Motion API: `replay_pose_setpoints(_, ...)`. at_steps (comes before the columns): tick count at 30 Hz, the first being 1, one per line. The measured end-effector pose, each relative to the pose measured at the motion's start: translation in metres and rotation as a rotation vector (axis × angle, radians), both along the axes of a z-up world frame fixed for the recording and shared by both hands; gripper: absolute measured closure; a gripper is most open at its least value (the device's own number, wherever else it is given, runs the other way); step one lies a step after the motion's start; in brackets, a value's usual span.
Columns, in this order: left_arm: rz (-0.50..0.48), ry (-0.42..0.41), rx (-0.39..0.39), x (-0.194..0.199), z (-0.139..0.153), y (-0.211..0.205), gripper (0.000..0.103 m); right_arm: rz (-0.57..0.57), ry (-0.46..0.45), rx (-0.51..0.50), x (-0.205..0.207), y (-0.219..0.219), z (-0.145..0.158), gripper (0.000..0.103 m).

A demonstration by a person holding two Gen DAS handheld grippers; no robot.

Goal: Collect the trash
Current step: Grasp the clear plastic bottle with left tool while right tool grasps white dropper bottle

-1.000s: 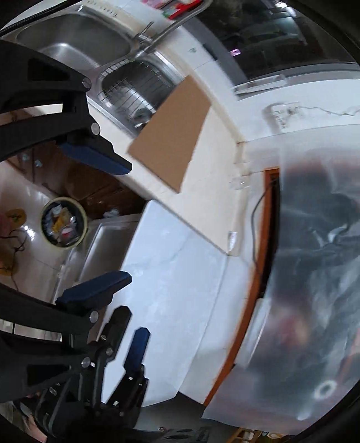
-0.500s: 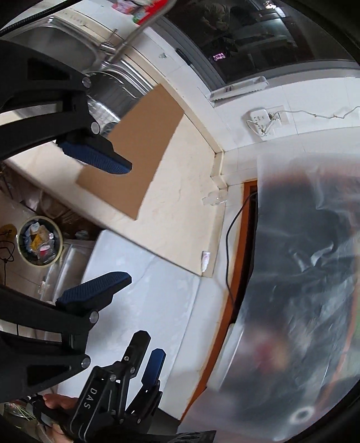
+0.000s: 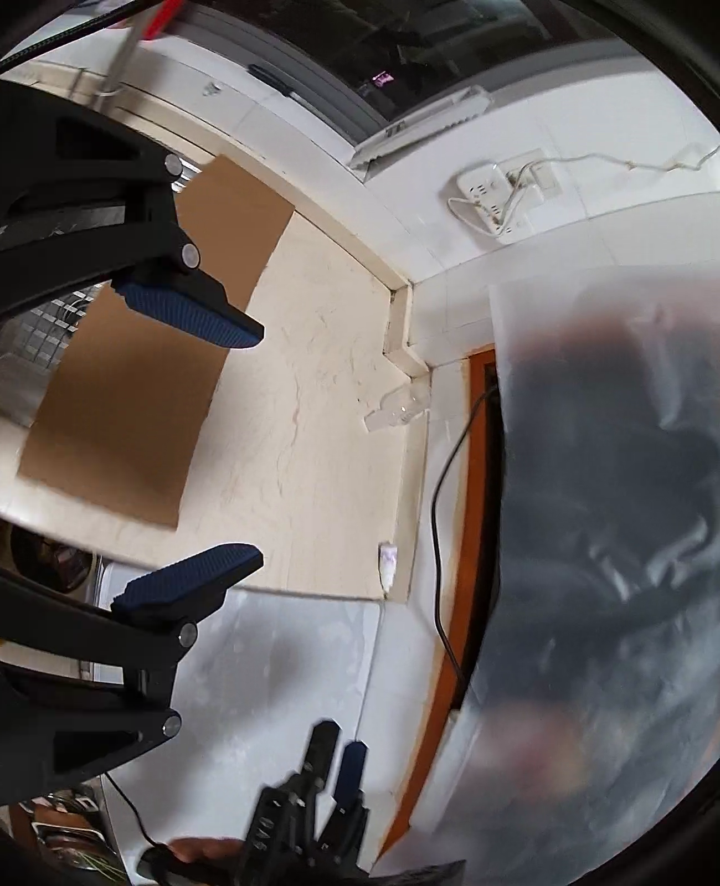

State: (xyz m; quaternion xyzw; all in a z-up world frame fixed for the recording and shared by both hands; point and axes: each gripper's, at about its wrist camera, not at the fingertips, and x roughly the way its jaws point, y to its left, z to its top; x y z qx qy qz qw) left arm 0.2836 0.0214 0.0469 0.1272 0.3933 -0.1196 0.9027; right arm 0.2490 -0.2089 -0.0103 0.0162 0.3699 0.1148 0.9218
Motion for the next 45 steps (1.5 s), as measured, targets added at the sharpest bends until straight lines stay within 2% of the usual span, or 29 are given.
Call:
replay_pose_setpoints(5,0.023,0.071,-0.045,0.055,-0.015,0.024,0.031,0.035,0.037,-0.036,0.044,0.004,-0.009,0.054)
replay_pose_setpoints(9,0.052,0.104,-0.080,0.081,-0.029,0.040,0.031,0.086,0.077,-0.093,0.081,0.009,-0.023,0.054)
replay_pose_setpoints(16,0.108,0.139,-0.065,0.107,-0.059,0.052,0.031,0.135,0.159,-0.194,0.147,0.013,-0.062,0.054)
replay_pose_setpoints(27,0.218,0.200,-0.055,0.170,-0.098,0.044,0.031,0.214,0.199,-0.311,0.238,0.007,-0.115,0.054)
replay_pose_setpoints(31,0.222,0.218,-0.044,0.193,-0.113,0.030,0.031,0.265,0.223,-0.328,0.253,0.008,-0.135,0.057)
replay_pose_setpoints(35,0.214,0.232,-0.019,0.211,-0.127,0.015,0.032,0.254,0.230,-0.348,0.261,0.004,-0.152,0.057)
replay_pose_setpoints(39,0.205,0.232,-0.003,0.227,-0.136,0.001,0.031,0.217,0.214,-0.297,0.264,-0.011,-0.149,0.057)
replay_pose_setpoints(40,0.205,0.231,0.000,0.232,-0.139,-0.002,0.031,0.218,0.212,-0.291,0.264,-0.013,-0.149,0.061)
replay_pose_setpoints(45,0.210,0.222,0.006,0.258,-0.149,-0.016,0.031,0.223,0.199,-0.299,0.257,-0.019,-0.149,0.067)
